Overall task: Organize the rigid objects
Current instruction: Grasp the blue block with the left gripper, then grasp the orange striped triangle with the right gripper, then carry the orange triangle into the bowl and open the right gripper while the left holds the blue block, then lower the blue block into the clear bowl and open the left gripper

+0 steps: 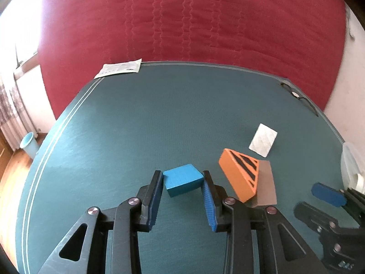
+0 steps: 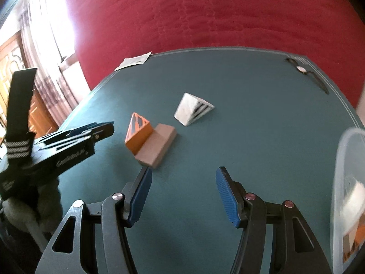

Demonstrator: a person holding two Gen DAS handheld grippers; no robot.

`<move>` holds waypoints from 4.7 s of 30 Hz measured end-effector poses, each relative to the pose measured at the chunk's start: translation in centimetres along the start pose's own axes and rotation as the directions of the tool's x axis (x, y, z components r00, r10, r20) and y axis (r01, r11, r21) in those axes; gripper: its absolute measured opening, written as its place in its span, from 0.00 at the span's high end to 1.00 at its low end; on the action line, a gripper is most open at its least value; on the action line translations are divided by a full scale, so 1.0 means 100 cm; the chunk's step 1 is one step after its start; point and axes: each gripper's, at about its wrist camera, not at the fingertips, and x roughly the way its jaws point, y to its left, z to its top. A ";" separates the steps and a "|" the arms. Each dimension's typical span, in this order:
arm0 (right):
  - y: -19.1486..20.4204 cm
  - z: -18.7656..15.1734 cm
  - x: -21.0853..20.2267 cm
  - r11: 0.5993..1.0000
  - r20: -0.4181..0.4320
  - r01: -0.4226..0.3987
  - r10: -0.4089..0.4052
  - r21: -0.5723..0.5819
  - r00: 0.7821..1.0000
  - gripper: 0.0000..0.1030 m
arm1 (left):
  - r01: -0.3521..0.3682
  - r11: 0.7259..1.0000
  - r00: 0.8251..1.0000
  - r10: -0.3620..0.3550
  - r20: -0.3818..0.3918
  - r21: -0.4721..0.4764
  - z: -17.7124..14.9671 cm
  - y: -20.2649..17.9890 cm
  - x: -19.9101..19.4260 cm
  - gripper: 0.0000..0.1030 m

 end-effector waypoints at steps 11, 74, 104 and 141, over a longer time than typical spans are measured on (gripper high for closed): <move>0.031 0.036 0.021 0.997 0.048 -0.064 0.066 -0.039 0.997 0.43 | -0.037 0.996 0.999 0.037 0.004 -0.080 0.001 0.030 -0.005 0.65; -0.042 -0.011 -0.064 0.992 0.118 0.054 -0.068 0.118 0.991 0.71 | 0.022 1.000 0.999 -0.021 0.025 -0.022 -0.008 0.008 -0.015 0.65; -0.188 -0.028 -0.130 0.883 0.137 0.301 -0.369 0.359 0.919 0.71 | 0.122 0.982 0.992 -0.125 0.013 0.141 -0.005 -0.069 -0.030 0.65; -0.239 -0.064 -0.147 0.811 0.176 0.421 -0.522 0.407 0.835 0.46 | 0.404 0.866 0.913 -0.404 -0.062 0.295 0.022 -0.231 -0.027 0.65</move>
